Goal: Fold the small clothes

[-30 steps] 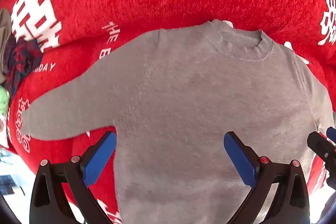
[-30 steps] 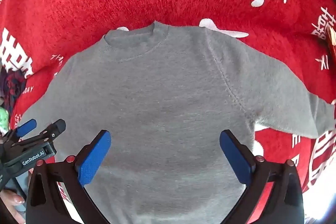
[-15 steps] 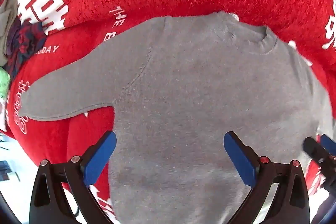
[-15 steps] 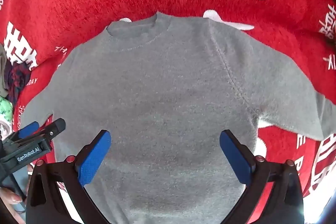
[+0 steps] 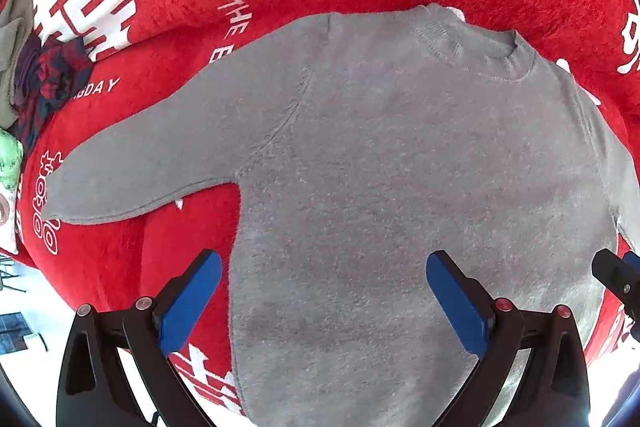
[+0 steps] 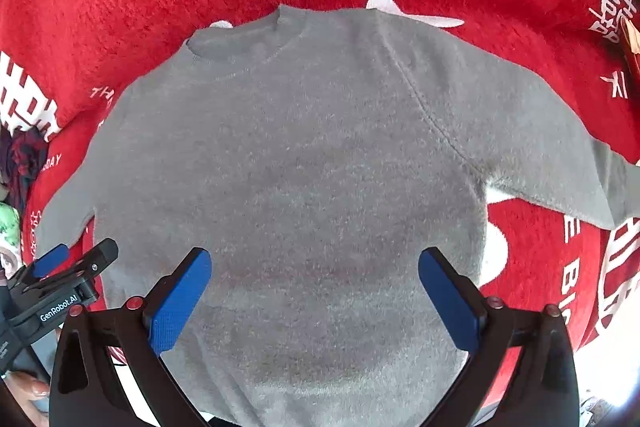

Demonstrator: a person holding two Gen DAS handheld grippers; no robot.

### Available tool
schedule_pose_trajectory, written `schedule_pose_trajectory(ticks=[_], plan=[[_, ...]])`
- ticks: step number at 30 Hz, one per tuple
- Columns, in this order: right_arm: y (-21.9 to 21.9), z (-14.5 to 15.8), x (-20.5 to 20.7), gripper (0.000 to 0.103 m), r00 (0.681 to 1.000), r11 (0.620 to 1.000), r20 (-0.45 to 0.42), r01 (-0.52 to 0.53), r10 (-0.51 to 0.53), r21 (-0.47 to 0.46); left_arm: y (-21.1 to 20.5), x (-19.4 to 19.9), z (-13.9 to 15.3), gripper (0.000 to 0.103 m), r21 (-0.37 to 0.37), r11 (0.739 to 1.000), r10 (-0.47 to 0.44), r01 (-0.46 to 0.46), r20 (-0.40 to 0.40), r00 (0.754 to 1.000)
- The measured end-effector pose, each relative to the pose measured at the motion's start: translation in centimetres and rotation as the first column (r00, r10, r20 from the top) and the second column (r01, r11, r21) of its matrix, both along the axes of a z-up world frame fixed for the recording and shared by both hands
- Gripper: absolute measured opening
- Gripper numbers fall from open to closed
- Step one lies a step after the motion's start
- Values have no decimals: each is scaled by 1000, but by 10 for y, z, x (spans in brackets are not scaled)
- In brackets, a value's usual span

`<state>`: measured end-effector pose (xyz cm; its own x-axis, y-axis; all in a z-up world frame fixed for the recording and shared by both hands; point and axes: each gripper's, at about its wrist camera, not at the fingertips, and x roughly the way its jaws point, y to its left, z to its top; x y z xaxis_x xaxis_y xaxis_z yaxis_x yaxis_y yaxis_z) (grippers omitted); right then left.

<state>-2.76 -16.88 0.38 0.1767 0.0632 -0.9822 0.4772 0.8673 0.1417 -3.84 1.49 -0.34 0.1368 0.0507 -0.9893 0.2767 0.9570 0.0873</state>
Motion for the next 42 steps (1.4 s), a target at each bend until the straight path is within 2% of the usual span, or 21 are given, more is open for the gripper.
schedule_pose_trajectory(ticks=[14,42], plan=[[1,4,6,103,998,998,-10,-59,59,-8,16,0,2,103,-10,999,36,-36,-2,999],[7,5,10,103,996,996,-18,-85,84,-9,21,3,-4,103,-20,998,56,-56,-13,998]])
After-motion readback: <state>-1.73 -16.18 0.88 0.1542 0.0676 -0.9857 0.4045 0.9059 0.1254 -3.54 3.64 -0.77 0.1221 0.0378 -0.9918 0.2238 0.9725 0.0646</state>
